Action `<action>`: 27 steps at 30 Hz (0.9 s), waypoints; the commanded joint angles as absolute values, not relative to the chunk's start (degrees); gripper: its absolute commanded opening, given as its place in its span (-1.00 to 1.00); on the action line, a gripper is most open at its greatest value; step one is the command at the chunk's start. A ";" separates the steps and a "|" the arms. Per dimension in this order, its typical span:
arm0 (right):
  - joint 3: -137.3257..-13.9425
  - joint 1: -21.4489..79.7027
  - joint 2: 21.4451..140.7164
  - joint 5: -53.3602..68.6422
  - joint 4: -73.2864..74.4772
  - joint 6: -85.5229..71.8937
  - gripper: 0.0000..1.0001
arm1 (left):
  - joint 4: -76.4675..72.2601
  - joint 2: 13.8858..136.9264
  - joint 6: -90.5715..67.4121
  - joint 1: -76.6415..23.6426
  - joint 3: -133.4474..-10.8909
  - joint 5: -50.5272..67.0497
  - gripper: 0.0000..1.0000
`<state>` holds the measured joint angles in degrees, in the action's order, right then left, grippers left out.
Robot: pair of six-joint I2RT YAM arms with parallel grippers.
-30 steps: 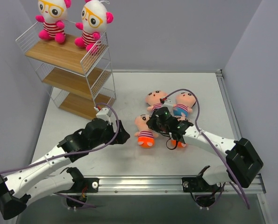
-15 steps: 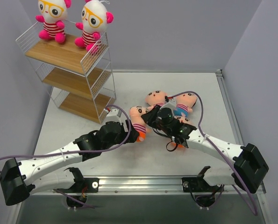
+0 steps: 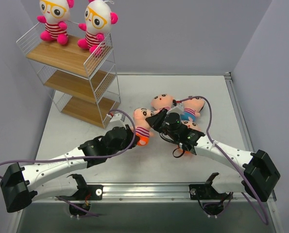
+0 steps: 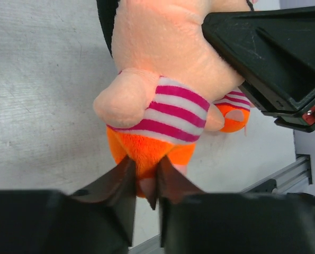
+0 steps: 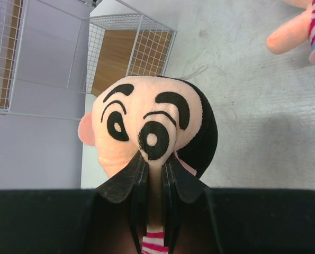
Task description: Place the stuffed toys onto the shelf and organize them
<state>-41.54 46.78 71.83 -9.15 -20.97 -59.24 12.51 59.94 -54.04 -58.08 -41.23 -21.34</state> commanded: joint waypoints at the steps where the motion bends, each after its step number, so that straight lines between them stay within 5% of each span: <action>1: -40.96 47.46 72.60 -9.05 -25.05 -60.65 -1.00 | 10.02 57.84 -54.23 -58.27 -40.61 -23.64 -0.72; 5: -40.87 47.46 73.04 -8.96 -24.17 -59.42 -0.87 | 13.17 56.08 -54.75 -58.18 -40.43 -24.43 -0.95; 12: -41.92 47.46 72.42 -11.85 -18.47 -55.38 0.19 | 27.14 55.11 -60.37 -55.29 -42.36 -24.44 -0.95; 15: -42.19 47.46 71.11 -14.05 -16.36 -53.79 0.41 | 32.95 53.45 -62.74 -51.60 -41.40 -22.86 -0.95; 27: -41.75 47.46 67.68 -17.14 -13.80 -50.54 0.48 | 46.23 44.57 -60.39 -32.44 -38.76 -16.18 -0.95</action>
<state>-41.01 47.57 69.52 -14.15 -14.59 -51.96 41.85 46.35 -61.76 -35.05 -37.98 -17.26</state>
